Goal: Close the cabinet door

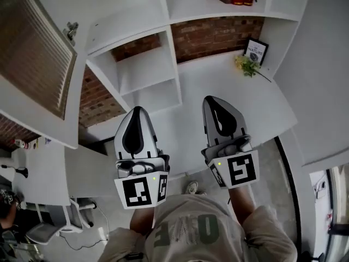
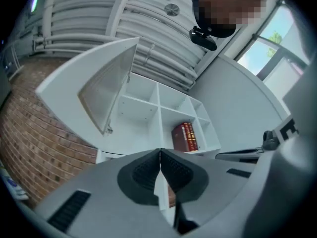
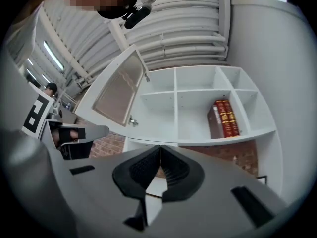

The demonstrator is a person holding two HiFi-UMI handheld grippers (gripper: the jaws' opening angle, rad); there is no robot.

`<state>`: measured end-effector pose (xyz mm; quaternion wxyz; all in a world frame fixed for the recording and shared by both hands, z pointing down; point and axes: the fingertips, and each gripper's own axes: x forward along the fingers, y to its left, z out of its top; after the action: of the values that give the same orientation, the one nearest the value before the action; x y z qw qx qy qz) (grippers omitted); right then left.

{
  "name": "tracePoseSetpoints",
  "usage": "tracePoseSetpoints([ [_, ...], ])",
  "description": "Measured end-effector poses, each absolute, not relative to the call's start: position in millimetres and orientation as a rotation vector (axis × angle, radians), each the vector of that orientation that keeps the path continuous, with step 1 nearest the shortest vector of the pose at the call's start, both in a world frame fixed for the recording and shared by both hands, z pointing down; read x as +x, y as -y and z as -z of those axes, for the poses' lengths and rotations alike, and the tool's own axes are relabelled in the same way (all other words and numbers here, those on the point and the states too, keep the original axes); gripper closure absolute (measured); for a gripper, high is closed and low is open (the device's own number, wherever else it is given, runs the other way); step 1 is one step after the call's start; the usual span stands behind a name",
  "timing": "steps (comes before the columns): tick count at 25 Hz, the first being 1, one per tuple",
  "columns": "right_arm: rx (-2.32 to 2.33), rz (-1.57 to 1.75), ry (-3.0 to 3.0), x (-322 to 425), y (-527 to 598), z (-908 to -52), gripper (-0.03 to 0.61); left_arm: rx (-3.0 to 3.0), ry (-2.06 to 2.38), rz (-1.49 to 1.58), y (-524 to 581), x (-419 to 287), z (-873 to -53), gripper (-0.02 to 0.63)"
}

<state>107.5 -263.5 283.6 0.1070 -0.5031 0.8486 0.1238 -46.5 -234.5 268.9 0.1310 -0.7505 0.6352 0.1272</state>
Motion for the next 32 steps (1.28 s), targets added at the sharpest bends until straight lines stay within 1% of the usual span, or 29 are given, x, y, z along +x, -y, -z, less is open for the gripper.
tracePoseSetpoints([
  [6,-1.056,-0.283,-2.685,-21,268,-287,0.561,-1.952,-2.064,-0.278,199,-128,-278,0.601],
  [10,-0.881,-0.238,-2.748,-77,260,-289,0.561,-1.845,-2.174,-0.252,178,-167,-284,0.6],
  [16,-0.684,-0.222,-2.791,-121,240,-286,0.561,-1.701,-2.284,-0.249,154,-208,-287,0.6],
  [22,-0.35,-0.237,-2.661,-134,194,-205,0.556,-1.674,-2.333,-0.272,159,-227,-292,0.6],
  [23,-0.287,-0.243,-2.652,-137,186,-192,0.516,-1.681,-2.332,-0.271,163,-227,-293,0.6],
  [24,-0.226,-0.25,-2.651,-141,177,-182,0.438,-1.688,-2.329,-0.269,167,-226,-294,0.6],
  [25,-0.175,-0.26,-2.654,-145,170,-174,0.413,-1.695,-2.324,-0.268,170,-223,-294,0.6],
  [28,-0.124,-0.282,-2.663,-157,156,-158,0.387,-1.712,-2.306,-0.266,176,-217,-294,0.6],
  [32,-0.24,-0.344,-2.651,-170,166,-147,0.387,-1.723,-2.303,-0.267,177,-216,-298,0.6],
])
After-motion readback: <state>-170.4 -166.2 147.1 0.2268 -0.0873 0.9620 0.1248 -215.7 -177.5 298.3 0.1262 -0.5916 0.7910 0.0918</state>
